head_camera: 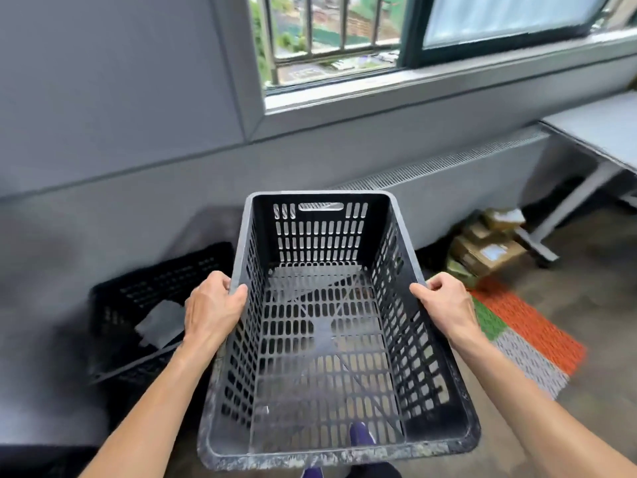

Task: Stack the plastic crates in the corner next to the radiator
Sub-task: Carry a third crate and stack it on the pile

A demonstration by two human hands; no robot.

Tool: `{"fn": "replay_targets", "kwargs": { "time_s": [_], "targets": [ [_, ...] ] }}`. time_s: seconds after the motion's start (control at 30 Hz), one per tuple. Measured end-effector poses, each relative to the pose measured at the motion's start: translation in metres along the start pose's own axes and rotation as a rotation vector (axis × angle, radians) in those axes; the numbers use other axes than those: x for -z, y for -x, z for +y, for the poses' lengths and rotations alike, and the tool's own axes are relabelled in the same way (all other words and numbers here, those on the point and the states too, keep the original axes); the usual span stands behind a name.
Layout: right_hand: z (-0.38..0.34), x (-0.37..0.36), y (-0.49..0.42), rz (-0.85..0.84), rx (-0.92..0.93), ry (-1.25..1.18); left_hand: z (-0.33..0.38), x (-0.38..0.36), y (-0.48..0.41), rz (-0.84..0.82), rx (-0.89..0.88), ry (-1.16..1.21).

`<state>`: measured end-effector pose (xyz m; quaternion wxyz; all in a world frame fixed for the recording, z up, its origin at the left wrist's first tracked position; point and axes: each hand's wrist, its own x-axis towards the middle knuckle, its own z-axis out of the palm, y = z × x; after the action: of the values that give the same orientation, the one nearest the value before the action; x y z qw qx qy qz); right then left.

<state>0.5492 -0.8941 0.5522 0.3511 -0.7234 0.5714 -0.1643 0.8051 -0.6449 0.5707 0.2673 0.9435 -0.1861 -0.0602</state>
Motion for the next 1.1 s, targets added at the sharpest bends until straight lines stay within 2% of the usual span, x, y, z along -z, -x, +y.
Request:
{"fn": "replay_targets", "kwargs": {
  "time_s": [0.33, 0.5, 0.67, 0.83, 1.1],
  "targets": [
    [-0.074, -0.057, -0.061, -0.315, 0.260, 0.101, -0.041, 0.021, 0.032, 0.172, 0.355, -0.020],
    [-0.124, -0.093, -0.061, -0.436, 0.432, 0.142, -0.068, 0.032, 0.060, 0.290, 0.519, 0.041],
    [-0.176, -0.140, -0.052, -0.538, 0.564, 0.177, -0.091, 0.054, 0.070, 0.392, 0.642, -0.001],
    [-0.226, -0.190, -0.035, -0.633, 0.663, 0.170, -0.132, 0.076, 0.062, 0.410, 0.731, -0.075],
    [-0.292, -0.261, -0.019, -0.666, 0.804, 0.258, -0.183, 0.099, 0.033, 0.408, 0.789, -0.056]
  ]
}}
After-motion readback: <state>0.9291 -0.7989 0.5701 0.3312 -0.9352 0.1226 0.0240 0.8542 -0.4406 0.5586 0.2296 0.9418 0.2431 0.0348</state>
